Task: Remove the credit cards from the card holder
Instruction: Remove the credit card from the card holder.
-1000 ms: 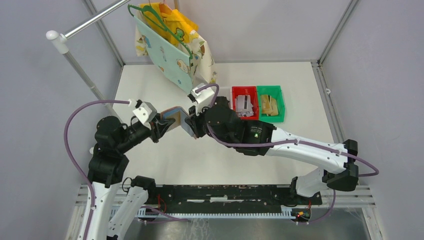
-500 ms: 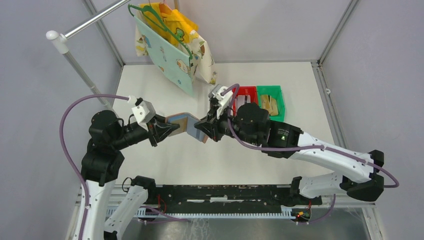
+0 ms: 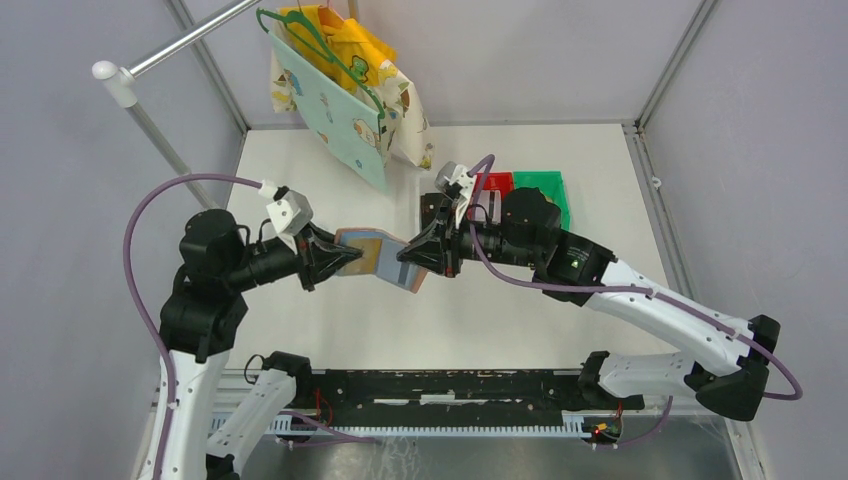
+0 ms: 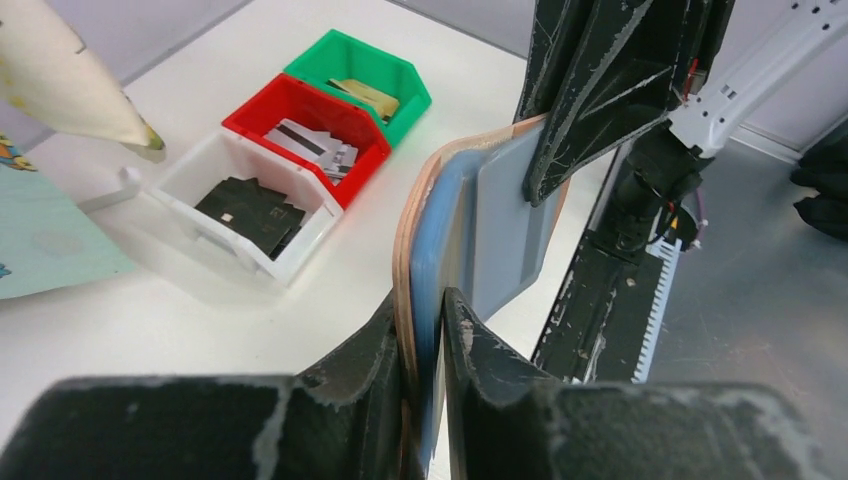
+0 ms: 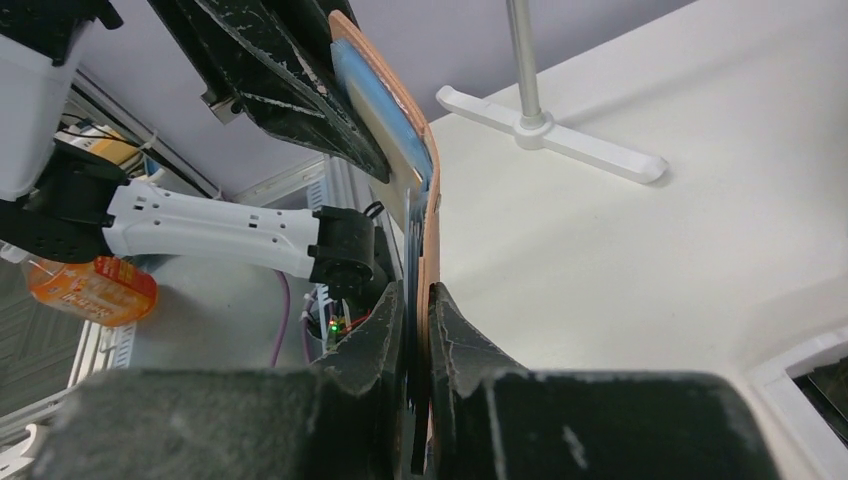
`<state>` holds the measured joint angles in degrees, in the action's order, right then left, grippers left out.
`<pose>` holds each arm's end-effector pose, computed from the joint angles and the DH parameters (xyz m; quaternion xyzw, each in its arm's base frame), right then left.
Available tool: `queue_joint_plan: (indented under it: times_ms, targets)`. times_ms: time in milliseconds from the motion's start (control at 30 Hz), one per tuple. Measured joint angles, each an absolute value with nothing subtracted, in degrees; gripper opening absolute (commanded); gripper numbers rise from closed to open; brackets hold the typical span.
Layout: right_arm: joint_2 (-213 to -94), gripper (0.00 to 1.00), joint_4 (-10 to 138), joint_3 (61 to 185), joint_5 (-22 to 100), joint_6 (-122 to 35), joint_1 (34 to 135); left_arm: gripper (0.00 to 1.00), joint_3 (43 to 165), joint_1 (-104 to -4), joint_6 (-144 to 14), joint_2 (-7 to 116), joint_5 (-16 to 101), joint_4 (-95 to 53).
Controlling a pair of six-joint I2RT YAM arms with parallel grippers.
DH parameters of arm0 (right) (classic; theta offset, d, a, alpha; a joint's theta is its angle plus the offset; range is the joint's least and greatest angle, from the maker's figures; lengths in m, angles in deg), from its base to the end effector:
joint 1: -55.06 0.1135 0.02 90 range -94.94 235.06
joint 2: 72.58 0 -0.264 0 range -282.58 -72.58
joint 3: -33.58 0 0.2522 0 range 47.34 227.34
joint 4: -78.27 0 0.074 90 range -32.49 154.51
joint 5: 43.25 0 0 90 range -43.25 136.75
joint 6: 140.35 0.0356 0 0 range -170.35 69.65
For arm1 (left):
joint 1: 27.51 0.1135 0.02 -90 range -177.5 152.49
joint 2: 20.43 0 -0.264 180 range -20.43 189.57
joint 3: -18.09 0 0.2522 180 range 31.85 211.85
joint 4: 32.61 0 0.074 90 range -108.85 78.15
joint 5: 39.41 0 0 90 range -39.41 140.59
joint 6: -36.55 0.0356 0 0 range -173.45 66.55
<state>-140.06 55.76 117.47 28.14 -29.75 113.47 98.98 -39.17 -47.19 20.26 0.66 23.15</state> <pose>0.1307 0.2342 0.4172 -0.3401 0.6593 0.5124 0.4325 0.0981 -0.0481 0.4224 0.3646 0.6733 -0.3616 0.5319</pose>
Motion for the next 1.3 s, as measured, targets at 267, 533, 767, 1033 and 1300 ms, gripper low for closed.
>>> queue_joint_plan:
  times_ms: [267, 533, 767, 1033, 1300]
  targets:
    - [-140.06, 0.00, 60.41, 116.57, 21.56, -28.54, 112.38, 0.36, 98.98, -39.21, -50.69, 17.83, 0.44, 20.64]
    - [-140.06, 0.00, 63.36, 114.47, 15.62, -26.75, 110.93, 0.39, 99.26, -38.86, -58.73, 21.75, -5.68, 20.22]
    - [-139.38, 0.00, 67.32, 112.66, 11.23, -24.24, 109.25, 0.22, 100.16, -38.73, -64.39, 22.69, -10.97, 19.17]
    - [-138.09, 0.00, 72.09, 110.27, 7.92, -21.09, 107.50, 0.20, 101.62, -38.75, -66.03, 23.67, -14.95, 18.78]
    - [-138.09, 0.05, 74.21, 110.08, 7.47, -19.80, 106.67, 0.03, 102.76, -38.86, -65.99, 23.12, -13.29, 18.80]
